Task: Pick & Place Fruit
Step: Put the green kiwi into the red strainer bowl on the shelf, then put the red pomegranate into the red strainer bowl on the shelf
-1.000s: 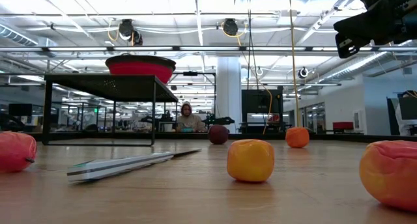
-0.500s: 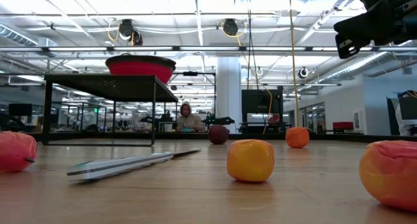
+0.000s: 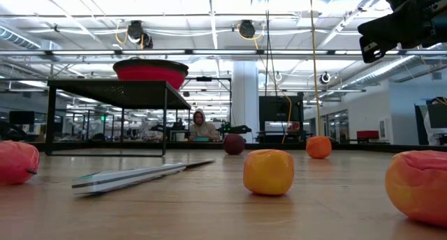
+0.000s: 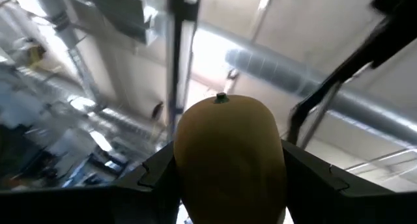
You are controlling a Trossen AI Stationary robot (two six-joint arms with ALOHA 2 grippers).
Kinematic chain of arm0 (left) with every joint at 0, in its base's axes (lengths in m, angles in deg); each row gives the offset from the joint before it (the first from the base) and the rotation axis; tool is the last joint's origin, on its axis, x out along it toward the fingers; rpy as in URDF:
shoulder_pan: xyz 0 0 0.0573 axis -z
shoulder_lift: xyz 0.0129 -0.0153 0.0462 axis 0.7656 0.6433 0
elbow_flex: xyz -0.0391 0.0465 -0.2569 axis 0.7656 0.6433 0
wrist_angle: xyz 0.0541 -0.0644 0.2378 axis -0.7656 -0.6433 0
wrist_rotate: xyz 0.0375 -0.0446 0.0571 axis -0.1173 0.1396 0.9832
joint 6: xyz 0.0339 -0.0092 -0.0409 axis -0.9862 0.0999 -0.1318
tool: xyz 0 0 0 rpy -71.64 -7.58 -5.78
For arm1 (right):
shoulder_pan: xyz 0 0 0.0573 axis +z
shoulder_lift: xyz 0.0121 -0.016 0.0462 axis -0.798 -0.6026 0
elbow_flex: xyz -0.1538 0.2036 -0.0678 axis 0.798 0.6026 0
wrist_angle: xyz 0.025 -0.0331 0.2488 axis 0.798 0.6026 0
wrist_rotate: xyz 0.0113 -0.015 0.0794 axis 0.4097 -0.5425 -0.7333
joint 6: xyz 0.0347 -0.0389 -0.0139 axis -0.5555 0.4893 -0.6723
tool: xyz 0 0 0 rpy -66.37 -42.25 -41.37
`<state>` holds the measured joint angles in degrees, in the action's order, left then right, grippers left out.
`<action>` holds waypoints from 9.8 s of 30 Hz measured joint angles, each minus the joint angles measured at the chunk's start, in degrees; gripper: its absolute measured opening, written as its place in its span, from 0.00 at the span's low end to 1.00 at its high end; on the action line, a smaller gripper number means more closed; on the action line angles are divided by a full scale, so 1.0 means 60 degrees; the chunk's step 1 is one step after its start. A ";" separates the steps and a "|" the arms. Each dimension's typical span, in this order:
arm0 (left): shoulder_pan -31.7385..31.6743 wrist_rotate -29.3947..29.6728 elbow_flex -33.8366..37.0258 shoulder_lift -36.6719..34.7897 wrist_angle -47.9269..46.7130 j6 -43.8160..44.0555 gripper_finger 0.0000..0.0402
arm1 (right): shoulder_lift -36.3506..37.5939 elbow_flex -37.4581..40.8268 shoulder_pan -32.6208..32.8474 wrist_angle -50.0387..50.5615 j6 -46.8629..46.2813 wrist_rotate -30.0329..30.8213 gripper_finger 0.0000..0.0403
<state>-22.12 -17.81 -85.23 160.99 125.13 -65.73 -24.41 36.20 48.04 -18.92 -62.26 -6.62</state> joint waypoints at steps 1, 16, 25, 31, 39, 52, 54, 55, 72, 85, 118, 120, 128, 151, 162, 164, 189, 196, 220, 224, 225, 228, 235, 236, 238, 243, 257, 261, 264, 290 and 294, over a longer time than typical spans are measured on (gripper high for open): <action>0.0000 0.0412 -0.0002 -0.0007 -0.0347 0.0015 0.52 | 0.0000 0.0000 -0.0001 0.0000 0.0006 0.0000 0.00; -0.0018 0.5945 -0.0004 -0.0238 -0.6824 0.2764 0.52 | 0.0000 0.0000 -0.0001 -0.0004 0.0015 0.0000 0.00; -0.0932 0.4144 -0.0004 -0.1025 -1.1951 0.7331 0.52 | -0.0004 0.0002 0.0001 -0.0007 -0.0004 0.0004 0.00; -0.2059 0.2700 -0.0004 -0.1640 -1.4374 0.8462 0.52 | -0.0004 0.0004 0.0002 -0.0007 -0.0007 0.0028 0.00; -0.3826 0.1578 0.0000 -0.2879 -1.6713 0.8219 0.52 | -0.0004 0.0004 -0.0001 -0.0007 -0.0011 0.0043 0.00; -0.7167 0.0275 0.0004 -0.3980 -1.8138 0.6377 0.52 | -0.0004 0.0004 0.0002 -0.0007 0.0015 0.0216 0.00; -0.7801 -0.0223 0.0004 -0.3950 -1.8128 0.6096 0.52 | -0.0004 0.0004 -0.0001 -0.0005 -0.0007 0.0491 0.00; -0.8111 -0.0478 0.0004 -0.3933 -1.8132 0.5974 0.52 | -0.0004 0.0004 -0.0001 -0.0007 -0.0008 0.0654 0.00; -1.2023 -0.3906 0.0004 -0.2605 -1.8212 0.4293 0.52 | -0.0007 0.0004 -0.0001 0.0134 -0.0007 0.1282 0.00; -1.2560 -0.3777 -0.0120 -0.1841 -1.8069 0.3523 0.52 | -0.0007 0.0004 -0.0001 0.0721 -0.0011 0.1279 0.00; -1.2160 -0.2380 -0.0135 -0.1732 -1.9410 -0.0495 0.52 | -0.0005 0.0004 -0.0001 0.0560 -0.0015 0.1296 0.00; -1.2156 -0.2384 -0.0135 -0.1732 -1.9408 -0.0495 0.52 | -0.0004 0.0004 -0.0001 0.0561 -0.0015 0.1298 0.00; -1.2158 -0.2386 -0.0135 -0.1732 -1.9354 -0.0595 0.52 | -0.0004 0.0004 -0.0001 0.0561 -0.0012 0.1308 0.00; -1.2118 -0.2378 -0.0135 -0.2064 -1.9107 -0.1331 0.80 | -0.0004 0.0004 0.0000 0.0561 -0.0015 0.1311 0.00; -1.1784 -0.2333 -0.0135 -0.3559 -1.9077 -0.0444 0.77 | -0.0005 0.0004 0.0001 0.0561 -0.0015 0.1311 0.00; -1.1607 -0.2673 -0.0135 -0.3844 -1.8933 0.0013 0.75 | -0.0004 0.0004 -0.0001 0.0561 -0.0015 0.1311 0.00; -0.8536 -0.5370 -0.0138 -0.4998 -1.7395 0.1287 0.19 | -0.0004 0.0004 0.0003 0.0484 -0.0514 0.1311 0.00; -0.7800 -0.6351 -0.0138 -0.5127 -1.7530 0.1687 0.09 | -0.0004 0.0004 -0.0001 0.0484 -0.0453 0.1311 0.00; -0.2409 -0.4213 -0.0138 -0.3052 -1.7636 0.5791 0.01 | -0.0004 0.0004 0.0002 0.0499 -0.0438 0.1275 0.00; -0.1773 -0.4239 -0.0136 -0.2379 -1.7628 0.7012 0.01 | -0.0007 0.0004 0.0003 0.0499 -0.0441 0.1275 0.00; -0.1617 -0.4288 -0.0135 -0.2222 -1.7633 0.7336 0.01 | -0.0004 0.0004 0.0000 0.0499 -0.0441 0.1275 0.00; -0.1163 -0.4306 -0.0135 -0.1798 -1.7639 0.8333 0.00 | -0.0004 0.0004 0.0002 0.0499 -0.0441 0.1274 0.00; -0.0167 -0.4311 -0.0135 -0.0915 -1.7850 1.0816 0.00 | -0.0004 0.0004 0.0000 0.0510 -0.0441 0.1271 0.00; -0.0054 -0.4309 -0.0135 -0.0797 -1.7903 1.1160 0.00 | -0.0004 0.0004 0.0001 0.0516 -0.0441 0.1271 0.00; 0.0150 -0.4307 -0.0135 -0.0559 -1.8042 1.1935 0.01 | -0.0005 0.0004 0.0002 0.0544 -0.0441 0.1271 0.00; 0.0520 -0.4290 -0.0135 0.0003 -1.8744 1.3686 0.00 | -0.0004 0.0004 0.0000 0.0590 -0.0441 0.1271 0.00; 0.1306 -0.3794 -0.0135 0.0461 -2.0509 1.6704 0.00 | -0.0004 0.0004 0.0003 0.0568 -0.0441 0.1271 0.00; 0.1420 -0.3952 -0.0135 0.0461 -2.0899 1.7081 0.00 | -0.0005 0.0004 -0.0001 0.0568 -0.0441 0.1271 0.00; 0.1421 -0.4127 -0.0135 0.0461 -2.1231 1.7105 0.00 | -0.0007 0.0004 0.0002 0.0568 -0.0441 0.1271 0.00; 0.1501 -0.4250 -0.0135 0.0457 -2.0681 1.8341 0.00 | -0.0007 0.0004 0.0003 0.0568 -0.0441 0.1271 0.00; 0.1501 -0.4050 -0.0135 0.0508 -2.0635 1.8804 0.00 | -0.0005 0.0004 0.0002 0.0568 -0.0441 0.1271 0.00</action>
<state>-13.12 -42.12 -86.04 164.04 1.32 47.09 -24.43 36.22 48.05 -15.51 -64.91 1.01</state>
